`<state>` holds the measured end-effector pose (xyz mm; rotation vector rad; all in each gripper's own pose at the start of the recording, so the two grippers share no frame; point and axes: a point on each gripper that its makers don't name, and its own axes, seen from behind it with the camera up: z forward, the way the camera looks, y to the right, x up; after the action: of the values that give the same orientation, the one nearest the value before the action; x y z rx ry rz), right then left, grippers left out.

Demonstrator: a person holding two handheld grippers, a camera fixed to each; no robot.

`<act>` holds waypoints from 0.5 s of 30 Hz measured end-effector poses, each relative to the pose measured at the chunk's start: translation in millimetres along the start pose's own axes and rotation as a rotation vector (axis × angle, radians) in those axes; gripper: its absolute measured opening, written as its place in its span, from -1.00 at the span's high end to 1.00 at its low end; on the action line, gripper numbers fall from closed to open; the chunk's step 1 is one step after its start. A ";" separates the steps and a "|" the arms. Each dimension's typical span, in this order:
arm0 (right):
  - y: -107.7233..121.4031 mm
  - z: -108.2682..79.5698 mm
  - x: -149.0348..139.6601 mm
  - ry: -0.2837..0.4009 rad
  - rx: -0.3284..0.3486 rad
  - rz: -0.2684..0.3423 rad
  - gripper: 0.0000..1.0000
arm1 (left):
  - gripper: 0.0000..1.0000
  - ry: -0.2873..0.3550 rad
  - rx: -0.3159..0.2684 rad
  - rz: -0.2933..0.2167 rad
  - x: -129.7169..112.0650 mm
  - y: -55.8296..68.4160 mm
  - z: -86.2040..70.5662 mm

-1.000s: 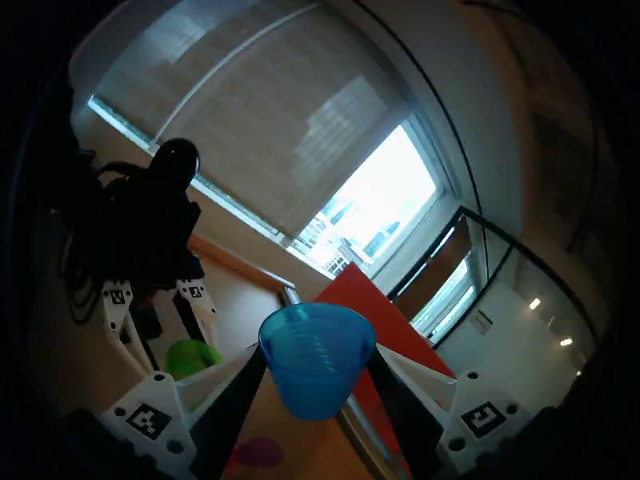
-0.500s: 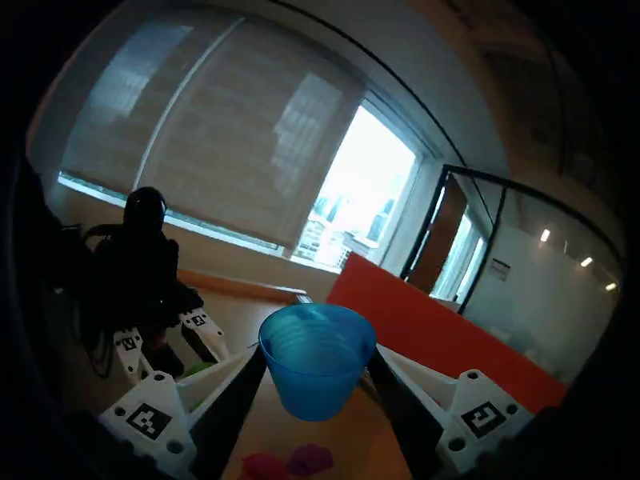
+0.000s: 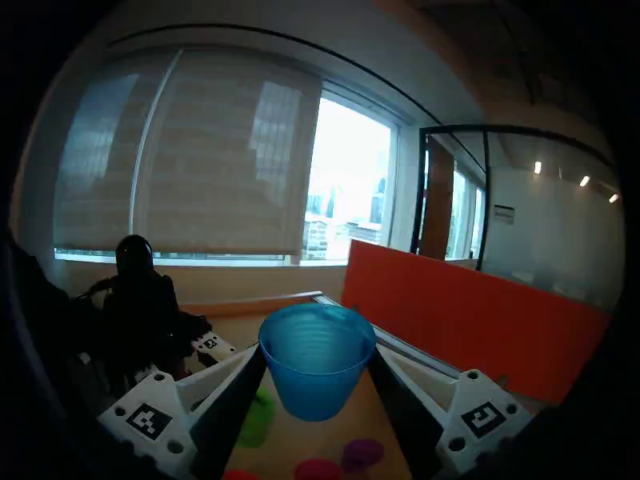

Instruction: Pour water

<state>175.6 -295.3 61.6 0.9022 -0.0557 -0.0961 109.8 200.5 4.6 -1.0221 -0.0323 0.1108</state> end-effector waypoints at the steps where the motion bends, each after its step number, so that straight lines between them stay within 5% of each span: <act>1: 0.7 -0.3 0.4 0.001 -0.001 0.004 -0.80 | -0.66 0.000 0.001 0.000 0.2 0.0 -0.2; 15: 1.6 -4.2 -0.4 0.003 0.003 0.024 -0.80 | -0.66 -0.009 0.012 -0.008 0.9 -4.4 -2.5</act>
<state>175.6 -291.0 60.3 0.9047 -0.0643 -0.0720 111.2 196.1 7.0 -1.0094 -0.0443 0.1078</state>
